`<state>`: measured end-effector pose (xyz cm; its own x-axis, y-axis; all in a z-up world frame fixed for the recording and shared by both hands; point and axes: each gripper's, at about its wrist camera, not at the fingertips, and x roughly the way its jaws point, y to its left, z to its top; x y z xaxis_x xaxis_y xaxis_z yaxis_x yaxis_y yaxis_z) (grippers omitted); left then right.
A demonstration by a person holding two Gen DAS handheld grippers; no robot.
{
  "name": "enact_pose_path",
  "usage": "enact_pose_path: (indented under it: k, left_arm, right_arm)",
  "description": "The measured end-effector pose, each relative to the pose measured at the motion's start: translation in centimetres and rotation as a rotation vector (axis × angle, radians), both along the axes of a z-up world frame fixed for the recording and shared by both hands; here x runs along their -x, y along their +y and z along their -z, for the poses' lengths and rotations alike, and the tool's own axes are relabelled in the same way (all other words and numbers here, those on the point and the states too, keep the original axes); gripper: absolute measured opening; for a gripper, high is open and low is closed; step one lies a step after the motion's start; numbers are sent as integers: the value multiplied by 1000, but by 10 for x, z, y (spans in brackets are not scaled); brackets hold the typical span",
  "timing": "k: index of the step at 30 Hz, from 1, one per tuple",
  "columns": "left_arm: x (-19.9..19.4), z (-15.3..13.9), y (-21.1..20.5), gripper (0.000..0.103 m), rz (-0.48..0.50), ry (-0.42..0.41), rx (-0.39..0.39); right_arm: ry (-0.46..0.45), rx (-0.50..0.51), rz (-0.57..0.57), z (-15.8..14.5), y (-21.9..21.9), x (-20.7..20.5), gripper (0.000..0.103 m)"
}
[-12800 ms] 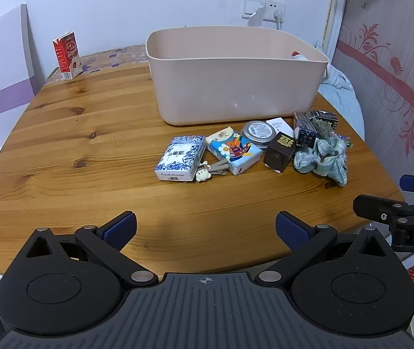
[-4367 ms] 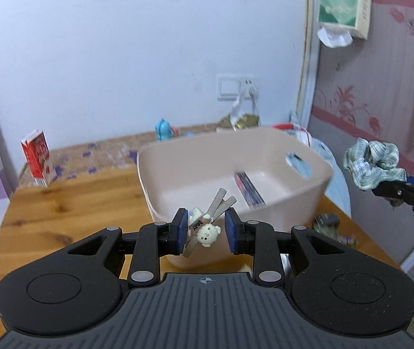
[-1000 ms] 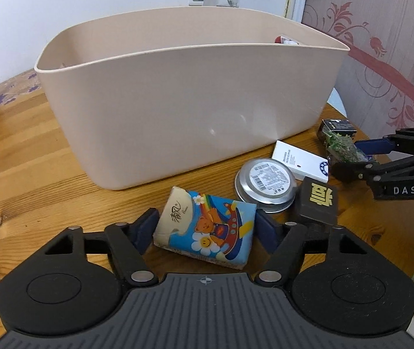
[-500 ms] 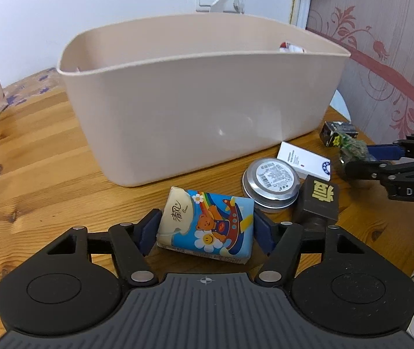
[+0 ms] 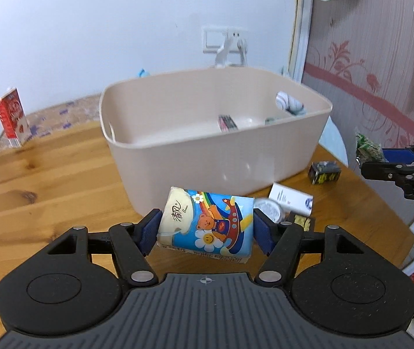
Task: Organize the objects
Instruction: 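Grasp the colorful tissue pack with left tool while right tool grasps green snack bag, then drop the tissue pack into the basket while right tool drops the snack bag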
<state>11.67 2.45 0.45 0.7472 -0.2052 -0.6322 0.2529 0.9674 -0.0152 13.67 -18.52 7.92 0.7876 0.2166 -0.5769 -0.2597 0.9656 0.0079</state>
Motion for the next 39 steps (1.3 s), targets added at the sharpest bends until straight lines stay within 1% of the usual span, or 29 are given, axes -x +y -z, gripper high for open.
enact_pose_path:
  k: [5, 10, 14, 16, 20, 25, 29, 32, 37, 39]
  left_arm:
    - [3, -26, 1, 67, -8, -43, 12]
    - [-4, -47, 1, 67, -25, -89, 11]
    - [-22, -59, 3, 67, -50, -118, 8]
    - [-33, -64, 4, 67, -58, -118, 11]
    - [-60, -68, 1, 67, -74, -115, -14]
    - [-94, -63, -2, 67, -96, -65, -37]
    - [-118, -51, -6, 67, -106, -16, -61]
    - [-137, -38, -9, 67, -118, 38, -82]
    - [-151, -19, -14, 67, -119, 83, -136]
    - [-155, -13, -15, 68, -110, 109, -142]
  right_arm:
    - [-64, -16, 3, -24, -3, 3, 43]
    - [-126, -11, 6, -46, -6, -5, 43]
    - [-165, -4, 5, -61, -5, -17, 43]
    - [-182, 2, 4, -67, -2, -25, 43]
    - [-195, 9, 0, -74, 3, -44, 43]
    - [-188, 17, -12, -76, 14, -65, 43]
    - [-146, 31, -37, -71, 24, -87, 43]
    - [-117, 55, -50, -64, 32, -100, 43]
    - [-59, 82, -65, -49, 42, -119, 43]
    - [-41, 93, -69, -44, 44, -123, 43]
